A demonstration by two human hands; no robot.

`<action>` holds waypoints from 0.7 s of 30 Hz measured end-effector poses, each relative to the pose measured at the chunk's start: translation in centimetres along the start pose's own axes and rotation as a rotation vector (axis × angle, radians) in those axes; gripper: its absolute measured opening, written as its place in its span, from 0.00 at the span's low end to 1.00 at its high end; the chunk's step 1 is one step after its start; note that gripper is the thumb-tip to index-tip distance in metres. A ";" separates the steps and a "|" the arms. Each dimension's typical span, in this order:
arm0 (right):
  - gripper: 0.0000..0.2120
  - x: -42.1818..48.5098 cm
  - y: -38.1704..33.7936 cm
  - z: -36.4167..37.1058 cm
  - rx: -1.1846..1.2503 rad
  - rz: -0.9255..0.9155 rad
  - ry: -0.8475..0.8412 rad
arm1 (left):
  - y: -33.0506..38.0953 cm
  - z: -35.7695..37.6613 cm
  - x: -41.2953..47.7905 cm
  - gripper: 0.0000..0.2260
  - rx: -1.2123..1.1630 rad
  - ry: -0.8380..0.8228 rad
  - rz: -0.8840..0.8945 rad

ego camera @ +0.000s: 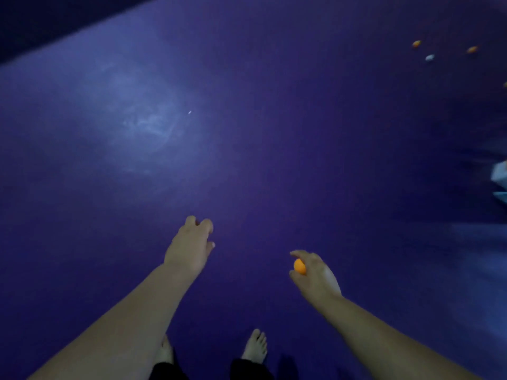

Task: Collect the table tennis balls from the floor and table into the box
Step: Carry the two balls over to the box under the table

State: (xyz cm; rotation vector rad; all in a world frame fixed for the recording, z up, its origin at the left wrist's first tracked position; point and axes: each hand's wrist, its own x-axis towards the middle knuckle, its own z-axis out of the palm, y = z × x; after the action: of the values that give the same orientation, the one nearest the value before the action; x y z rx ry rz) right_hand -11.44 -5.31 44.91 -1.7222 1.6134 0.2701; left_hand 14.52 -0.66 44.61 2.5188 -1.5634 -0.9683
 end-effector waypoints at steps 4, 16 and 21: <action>0.20 -3.6 2.8 -10.6 0.023 0.036 0.100 | 10.5 -5.3 -0.5 0.09 -0.016 0.016 0.101; 0.15 -4.5 9.0 -31.2 0.367 0.207 0.314 | 29.7 -13.3 4.2 0.10 0.086 -0.172 0.518; 0.14 -1.1 10.5 -38.7 0.466 0.306 0.375 | 35.4 -16.7 11.8 0.10 0.125 -0.177 0.537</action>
State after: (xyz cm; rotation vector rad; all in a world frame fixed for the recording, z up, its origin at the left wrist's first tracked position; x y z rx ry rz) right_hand -34.08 -28.36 68.75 -1.2139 2.0183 -0.2865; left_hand -1.76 -32.77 63.97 1.9324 -2.2446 -1.0492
